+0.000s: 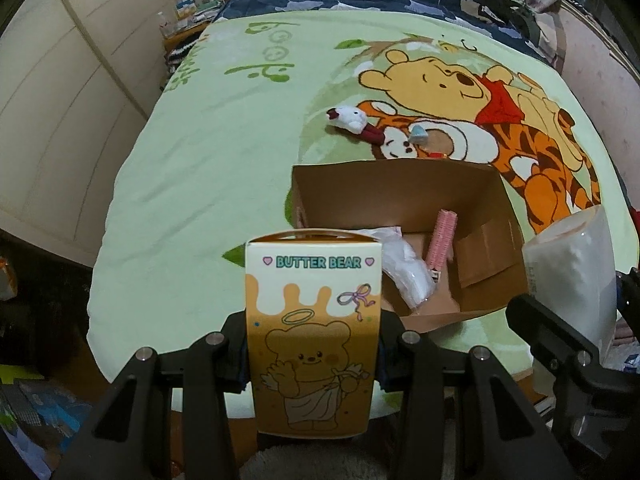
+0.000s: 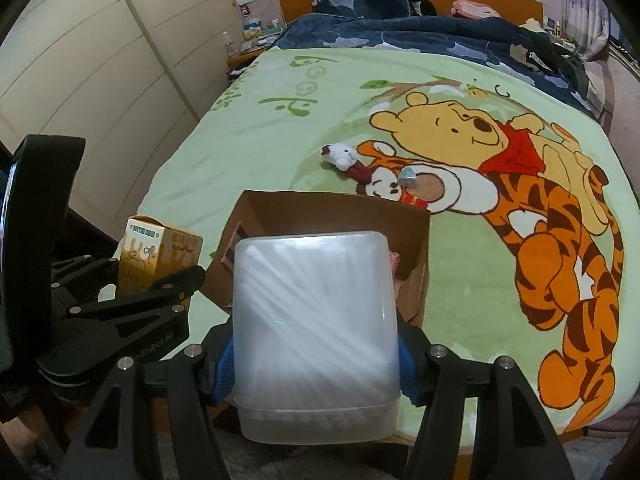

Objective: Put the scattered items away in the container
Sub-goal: 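Carry the Butter Bear box and clear plastic box over the cardboard box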

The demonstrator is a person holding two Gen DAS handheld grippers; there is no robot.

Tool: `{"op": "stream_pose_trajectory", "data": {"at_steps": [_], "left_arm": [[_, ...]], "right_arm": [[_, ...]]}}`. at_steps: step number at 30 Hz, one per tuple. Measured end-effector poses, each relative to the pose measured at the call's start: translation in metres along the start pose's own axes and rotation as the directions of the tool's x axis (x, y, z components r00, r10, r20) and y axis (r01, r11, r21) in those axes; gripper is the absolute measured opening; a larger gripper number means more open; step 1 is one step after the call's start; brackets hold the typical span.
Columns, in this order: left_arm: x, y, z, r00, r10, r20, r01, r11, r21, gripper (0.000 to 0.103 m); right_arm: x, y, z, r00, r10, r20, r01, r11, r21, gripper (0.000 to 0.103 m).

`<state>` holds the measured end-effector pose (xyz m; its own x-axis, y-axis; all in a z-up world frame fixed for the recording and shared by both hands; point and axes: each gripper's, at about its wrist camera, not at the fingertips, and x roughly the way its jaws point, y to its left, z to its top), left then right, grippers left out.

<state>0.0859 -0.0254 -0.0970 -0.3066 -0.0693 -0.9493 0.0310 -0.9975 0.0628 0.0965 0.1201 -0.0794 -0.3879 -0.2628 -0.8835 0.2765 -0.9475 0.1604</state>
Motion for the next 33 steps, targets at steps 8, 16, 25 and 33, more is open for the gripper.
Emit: {"op": "stream_pose_trajectory", "data": {"at_steps": [8,16,25,33], "left_arm": [[0.008,-0.007,0.010,1.000,-0.010,-0.018,0.010,1.000,0.019,0.045],[0.015,-0.014,0.021,1.000,0.003,-0.025,-0.002,0.999,0.035,0.045],[0.022,-0.018,0.031,0.999,0.040,-0.028,-0.039,0.998,0.047,0.045],[0.024,-0.019,0.042,0.999,0.047,-0.024,-0.045,0.998,0.049,0.045]], "right_arm": [[0.007,-0.007,0.006,1.000,-0.010,-0.016,0.010,1.000,0.008,0.064],[0.015,-0.014,0.014,1.000,-0.024,-0.018,0.025,1.000,0.017,0.064],[0.025,-0.017,0.020,0.999,-0.035,-0.016,0.035,0.999,0.019,0.064],[0.029,-0.020,0.026,0.999,-0.042,-0.010,0.043,0.999,0.018,0.064]]}}
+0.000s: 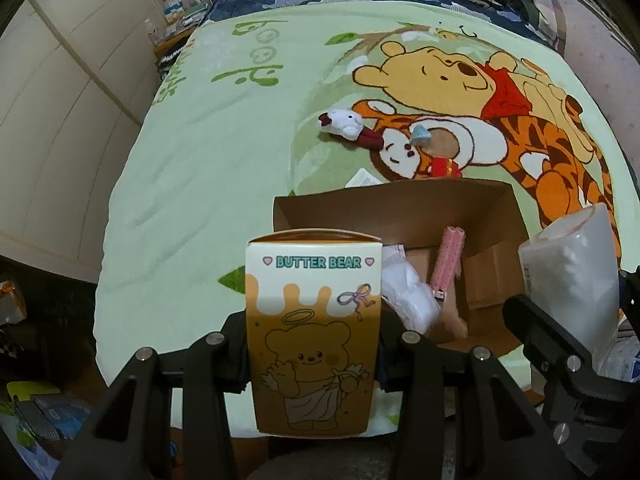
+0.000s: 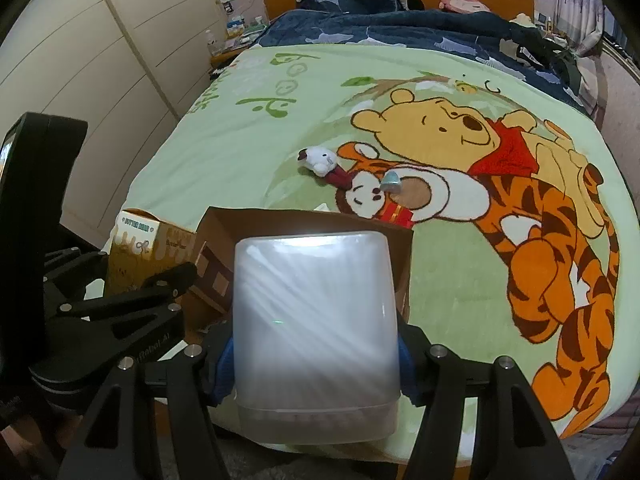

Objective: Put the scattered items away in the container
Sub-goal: 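Carry the Butter Bear box and clear plastic box over the cardboard box, then open both tools to drop the two boxes into the cardboard box, then move both tools back from the cardboard box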

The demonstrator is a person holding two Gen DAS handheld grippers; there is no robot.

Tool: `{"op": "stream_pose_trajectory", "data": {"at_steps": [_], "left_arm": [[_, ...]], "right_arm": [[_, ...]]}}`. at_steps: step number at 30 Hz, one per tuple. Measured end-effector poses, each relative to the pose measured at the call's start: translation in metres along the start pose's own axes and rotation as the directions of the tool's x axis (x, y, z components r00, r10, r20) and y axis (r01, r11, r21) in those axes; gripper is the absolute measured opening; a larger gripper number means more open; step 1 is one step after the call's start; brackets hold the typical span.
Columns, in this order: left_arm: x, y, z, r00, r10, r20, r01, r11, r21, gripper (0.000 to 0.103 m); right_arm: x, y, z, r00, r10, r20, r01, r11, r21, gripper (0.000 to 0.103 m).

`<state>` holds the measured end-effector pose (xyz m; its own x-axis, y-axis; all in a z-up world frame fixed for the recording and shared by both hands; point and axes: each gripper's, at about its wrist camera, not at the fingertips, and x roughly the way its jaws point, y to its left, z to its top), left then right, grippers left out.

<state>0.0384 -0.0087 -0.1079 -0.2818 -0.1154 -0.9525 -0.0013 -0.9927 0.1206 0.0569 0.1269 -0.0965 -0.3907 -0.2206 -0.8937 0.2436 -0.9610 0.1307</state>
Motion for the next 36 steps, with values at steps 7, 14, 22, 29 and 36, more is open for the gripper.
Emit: {"op": "stream_pose_trajectory", "data": {"at_steps": [7,14,22,29,36], "left_arm": [[0.002,0.004,0.008,0.999,-0.052,-0.008,0.052,0.998,-0.026,0.049],[0.007,0.010,0.014,1.000,-0.026,-0.008,0.025,0.999,-0.042,0.086],[0.006,0.017,0.018,0.999,-0.034,-0.008,0.033,0.997,-0.075,0.090],[0.000,0.018,0.021,1.000,-0.025,0.013,0.026,0.997,-0.072,0.090],[-0.007,0.017,0.021,0.999,-0.027,0.029,0.029,0.997,-0.066,0.090]], "right_arm": [[0.004,-0.001,0.004,1.000,0.000,0.001,0.000,1.000,0.003,0.064],[0.005,-0.003,0.008,1.000,0.005,0.023,-0.006,1.000,0.011,0.069],[-0.004,-0.005,0.016,0.996,0.021,0.082,-0.023,1.000,0.017,0.084],[-0.008,-0.006,0.019,0.995,0.018,0.094,-0.021,1.000,0.021,0.085],[-0.014,-0.007,0.018,0.995,0.022,0.100,-0.024,1.000,0.020,0.085]]}}
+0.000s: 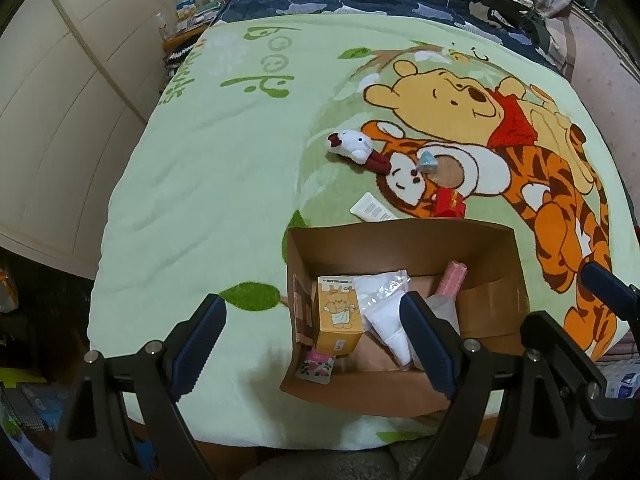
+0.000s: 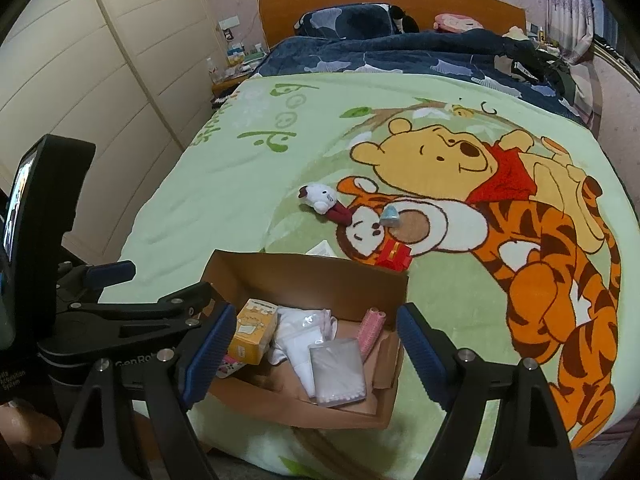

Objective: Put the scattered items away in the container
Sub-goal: 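Move both tools back from the cardboard box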

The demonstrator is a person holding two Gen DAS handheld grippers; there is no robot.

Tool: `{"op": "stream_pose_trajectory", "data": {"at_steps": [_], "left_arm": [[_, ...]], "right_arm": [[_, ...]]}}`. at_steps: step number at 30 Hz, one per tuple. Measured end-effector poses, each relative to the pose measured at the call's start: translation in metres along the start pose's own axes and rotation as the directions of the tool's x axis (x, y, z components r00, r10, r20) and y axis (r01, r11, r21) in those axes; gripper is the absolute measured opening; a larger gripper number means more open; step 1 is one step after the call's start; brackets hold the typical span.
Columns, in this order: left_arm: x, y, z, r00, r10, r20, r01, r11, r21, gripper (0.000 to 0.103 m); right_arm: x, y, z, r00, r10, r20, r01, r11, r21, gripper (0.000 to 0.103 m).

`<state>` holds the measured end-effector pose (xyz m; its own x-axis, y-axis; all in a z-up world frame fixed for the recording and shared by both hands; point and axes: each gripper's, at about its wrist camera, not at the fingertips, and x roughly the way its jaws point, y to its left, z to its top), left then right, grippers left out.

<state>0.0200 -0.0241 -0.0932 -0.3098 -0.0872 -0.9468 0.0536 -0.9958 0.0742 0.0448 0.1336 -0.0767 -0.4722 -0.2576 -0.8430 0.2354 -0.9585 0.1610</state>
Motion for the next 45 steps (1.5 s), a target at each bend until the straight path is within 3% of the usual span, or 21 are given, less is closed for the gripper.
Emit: {"op": "stream_pose_trajectory", "data": {"at_steps": [14,26,37,45], "left_arm": [[-0.017,0.000,-0.015,1.000,0.020,0.022,-0.021,0.999,0.029,0.090],[-0.015,0.024,-0.030,0.997,0.035,-0.068,-0.035,0.999,-0.009,0.090],[-0.025,0.045,-0.039,0.997,0.055,-0.056,-0.057,0.998,-0.031,0.090],[-0.036,0.065,-0.020,0.997,0.077,-0.014,-0.078,0.996,-0.053,0.090]], "right_arm": [[-0.023,-0.019,-0.010,0.998,-0.063,0.006,0.063,0.997,0.046,0.085],[-0.030,-0.042,-0.019,0.986,-0.154,-0.064,0.160,0.981,0.107,0.085],[-0.042,-0.037,-0.016,0.986,-0.164,-0.040,0.167,0.982,0.083,0.085],[-0.056,-0.062,-0.002,0.976,-0.218,-0.001,0.217,0.970,0.112,0.085]]}}
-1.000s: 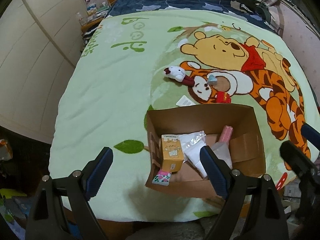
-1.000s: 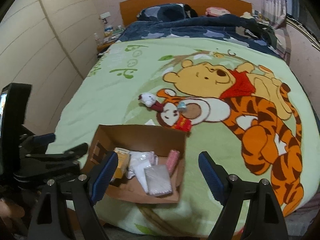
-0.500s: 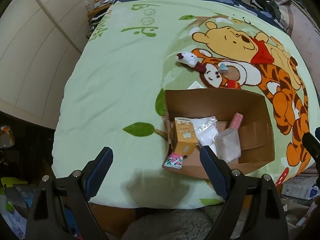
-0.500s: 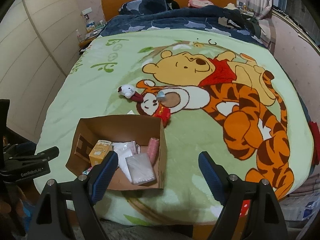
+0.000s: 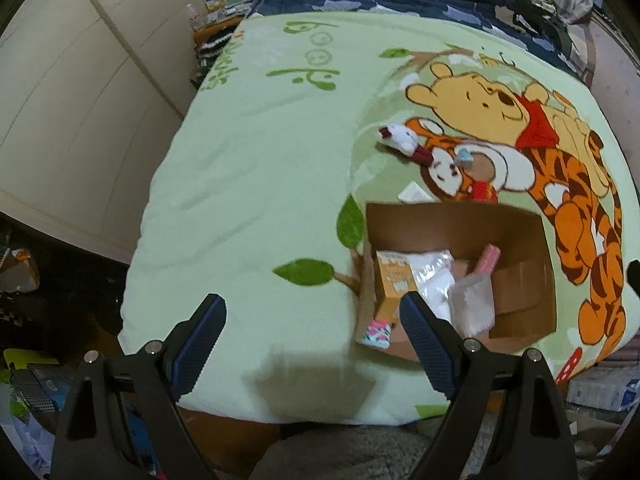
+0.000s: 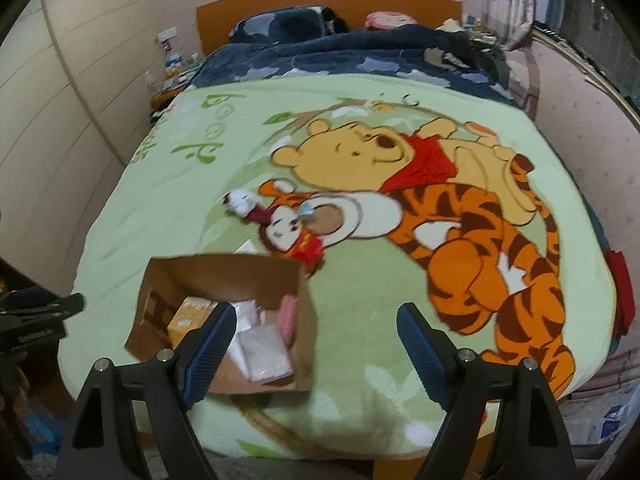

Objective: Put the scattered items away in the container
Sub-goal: 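Move both tools back from the cardboard box, then grasp the white Hello Kitty plush with the left tool while the right tool approaches the red box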

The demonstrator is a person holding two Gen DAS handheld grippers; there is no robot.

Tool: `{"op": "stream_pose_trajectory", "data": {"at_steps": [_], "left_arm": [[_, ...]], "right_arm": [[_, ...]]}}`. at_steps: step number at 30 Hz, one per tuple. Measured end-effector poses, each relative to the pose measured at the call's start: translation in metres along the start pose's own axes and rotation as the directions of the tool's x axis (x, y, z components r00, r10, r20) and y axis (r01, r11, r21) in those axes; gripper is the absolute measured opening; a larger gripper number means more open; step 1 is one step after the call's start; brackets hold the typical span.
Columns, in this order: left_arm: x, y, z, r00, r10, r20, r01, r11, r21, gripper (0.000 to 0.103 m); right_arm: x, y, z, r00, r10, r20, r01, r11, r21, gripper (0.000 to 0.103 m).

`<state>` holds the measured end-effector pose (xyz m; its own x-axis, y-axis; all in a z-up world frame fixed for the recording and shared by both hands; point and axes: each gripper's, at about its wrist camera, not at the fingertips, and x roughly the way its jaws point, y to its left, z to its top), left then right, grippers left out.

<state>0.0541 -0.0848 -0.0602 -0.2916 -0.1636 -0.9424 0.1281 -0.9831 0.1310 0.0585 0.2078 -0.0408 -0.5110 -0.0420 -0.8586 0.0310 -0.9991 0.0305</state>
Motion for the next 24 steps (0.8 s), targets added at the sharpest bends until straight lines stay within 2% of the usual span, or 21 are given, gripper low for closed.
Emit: {"op": "stream_pose_trajectory", "data": {"at_steps": [9,15,20,24], "left_arm": [[0.006,0.031,0.057,0.998,0.038,0.055,-0.036,0.999,-0.039,0.090],[0.013,0.035,0.110,0.993,0.065,0.096,-0.061,0.997,-0.047,0.090],[0.026,0.005,0.157,0.997,-0.006,0.072,0.010,0.998,-0.056,0.090],[0.054,-0.040,0.184,0.996,-0.082,0.039,0.085,0.994,-0.069,0.090]], "right_arm": [[-0.011,-0.061,0.056,0.987,-0.133,0.094,0.134,0.991,-0.008,0.085],[0.008,-0.088,0.107,0.988,-0.087,0.126,0.097,0.992,-0.080,0.085],[0.048,-0.086,0.143,0.990,-0.023,0.142,0.053,0.977,-0.207,0.085],[0.094,-0.073,0.158,0.992,0.055,0.118,-0.021,0.962,-0.273,0.085]]}}
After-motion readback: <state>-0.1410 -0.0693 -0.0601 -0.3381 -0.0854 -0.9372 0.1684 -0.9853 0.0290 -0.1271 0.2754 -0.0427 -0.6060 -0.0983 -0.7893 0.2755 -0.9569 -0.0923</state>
